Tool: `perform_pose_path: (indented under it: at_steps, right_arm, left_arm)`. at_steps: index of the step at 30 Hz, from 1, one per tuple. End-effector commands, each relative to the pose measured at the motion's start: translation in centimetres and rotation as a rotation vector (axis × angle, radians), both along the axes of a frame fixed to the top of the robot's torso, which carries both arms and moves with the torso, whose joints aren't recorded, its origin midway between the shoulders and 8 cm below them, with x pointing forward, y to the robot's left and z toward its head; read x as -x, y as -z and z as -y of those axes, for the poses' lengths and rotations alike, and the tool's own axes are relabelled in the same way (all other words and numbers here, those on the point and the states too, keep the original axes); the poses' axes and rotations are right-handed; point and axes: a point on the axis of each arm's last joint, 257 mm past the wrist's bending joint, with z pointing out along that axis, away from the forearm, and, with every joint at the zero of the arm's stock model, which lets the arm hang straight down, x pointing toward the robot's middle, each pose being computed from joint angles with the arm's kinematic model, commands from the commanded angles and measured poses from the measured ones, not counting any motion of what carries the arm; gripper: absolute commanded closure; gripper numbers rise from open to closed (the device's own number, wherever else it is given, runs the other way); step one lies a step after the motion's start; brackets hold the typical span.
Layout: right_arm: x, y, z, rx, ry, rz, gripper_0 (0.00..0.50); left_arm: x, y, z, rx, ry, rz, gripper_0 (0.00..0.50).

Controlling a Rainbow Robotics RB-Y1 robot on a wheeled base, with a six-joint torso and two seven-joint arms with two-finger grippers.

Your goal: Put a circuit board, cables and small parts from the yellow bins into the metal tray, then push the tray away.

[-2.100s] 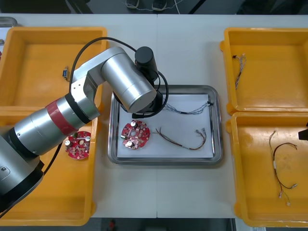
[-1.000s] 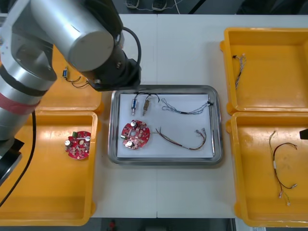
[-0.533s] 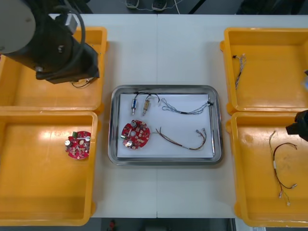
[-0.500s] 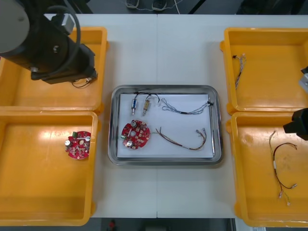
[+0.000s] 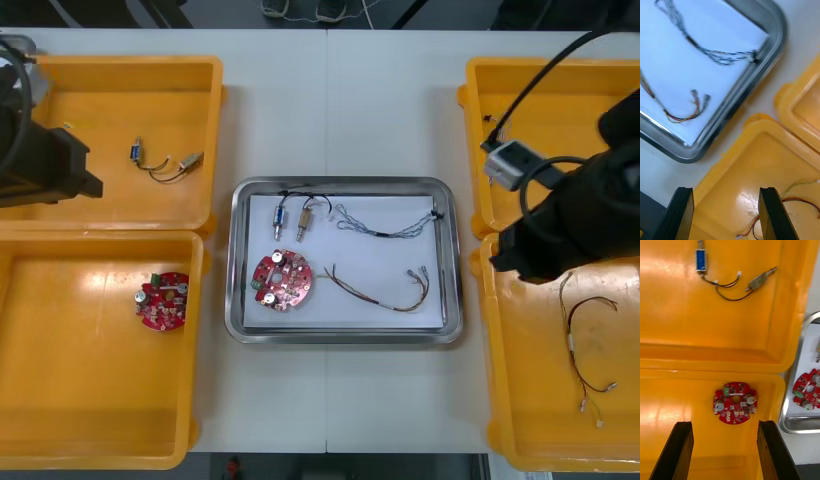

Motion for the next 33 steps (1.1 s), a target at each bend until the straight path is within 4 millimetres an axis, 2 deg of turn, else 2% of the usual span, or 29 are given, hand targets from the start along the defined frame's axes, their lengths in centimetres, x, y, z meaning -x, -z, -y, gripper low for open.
perform_pose_path:
  at_steps: [1,8,12,19,22,28,33]
  right_arm:
    - [0.6,-0.2,-4.3,0.101,-0.138,0.052,0.0]
    - [2.0,1.3,-10.3,0.168,-0.333,0.055,0.0]
    - [2.7,2.4,-12.6,0.217,-0.42,0.06,0.0]
    - [3.1,4.4,-16.2,0.261,-0.573,0.096,0.0]
    - [2.8,5.4,-16.9,0.298,-0.653,0.115,0.0]
    - [2.9,7.1,-17.6,0.35,-0.76,0.137,0.0]
    - [3.7,9.9,-18.0,0.384,-0.833,0.094,0.0]
  left_arm:
    - [1.4,-0.3,-3.6,-0.061,-0.006,0.013,0.0]
    - [2.9,1.2,-6.5,-0.08,-0.022,-0.008,0.0]
    - [3.9,1.9,-7.7,-0.113,0.005,-0.019,0.0]
    - [5.2,3.3,-7.7,-0.147,0.06,-0.035,0.0]
    - [5.3,3.7,-7.0,-0.127,0.069,-0.035,0.0]
    - [5.2,4.0,-7.0,-0.125,0.066,-0.034,0.0]
    - [5.3,4.2,-6.8,-0.127,0.075,-0.038,0.0]
